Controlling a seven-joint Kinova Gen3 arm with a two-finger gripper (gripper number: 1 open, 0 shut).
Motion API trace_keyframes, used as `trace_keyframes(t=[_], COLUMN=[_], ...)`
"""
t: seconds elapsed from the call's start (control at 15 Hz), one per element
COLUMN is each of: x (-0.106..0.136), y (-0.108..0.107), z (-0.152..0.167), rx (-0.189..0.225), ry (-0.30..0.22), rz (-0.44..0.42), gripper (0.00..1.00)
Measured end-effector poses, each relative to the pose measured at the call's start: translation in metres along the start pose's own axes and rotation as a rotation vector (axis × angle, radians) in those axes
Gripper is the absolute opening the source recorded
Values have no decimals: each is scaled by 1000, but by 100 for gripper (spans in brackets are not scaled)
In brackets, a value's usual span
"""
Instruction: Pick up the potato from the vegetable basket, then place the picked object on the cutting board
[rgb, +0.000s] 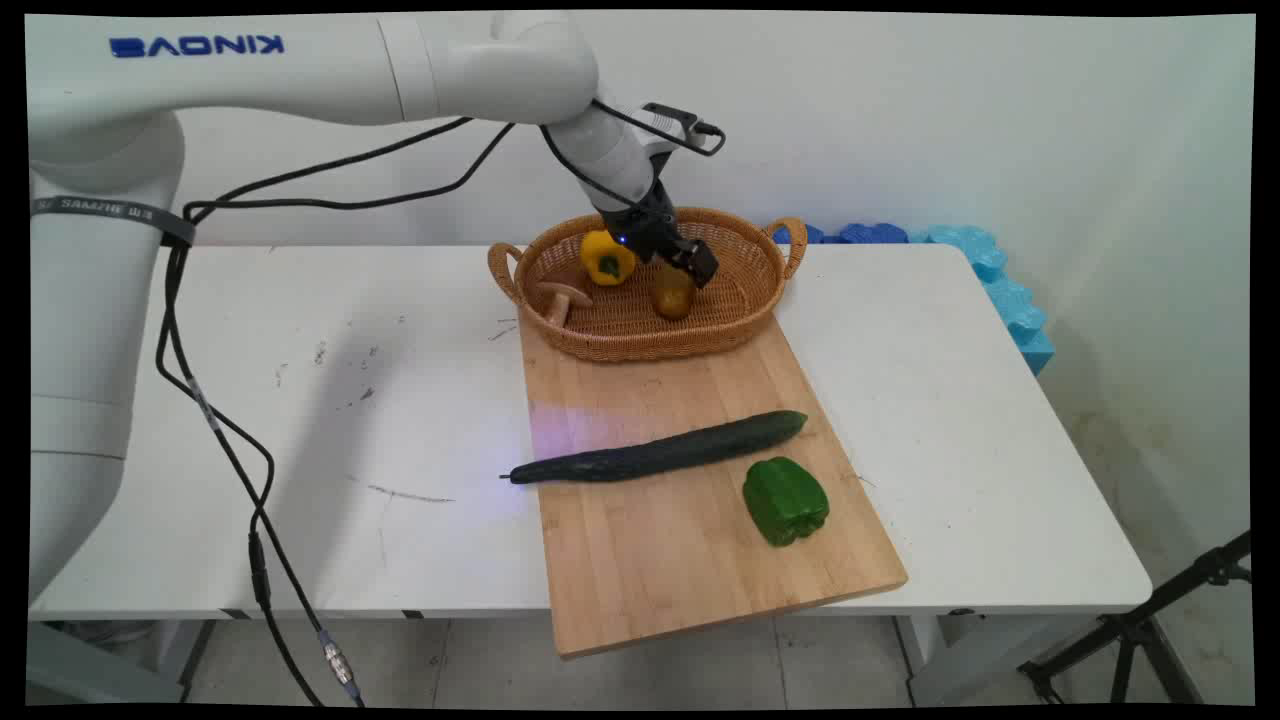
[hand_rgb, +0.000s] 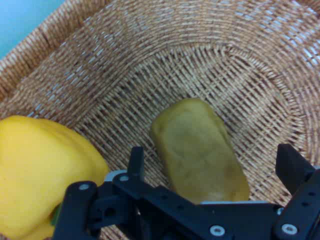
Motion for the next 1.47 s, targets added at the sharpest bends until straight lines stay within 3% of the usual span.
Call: trace_keyframes(t=[0.47, 0.53, 1.07, 1.47], x=[-2, -2, -3, 6], y=[2, 2, 11, 18], z=[24, 26, 23, -39], rx=[16, 17, 0, -29], ry=[-25, -25, -8, 89], rz=[-18, -18, 38, 136], gripper=[100, 0, 0, 0])
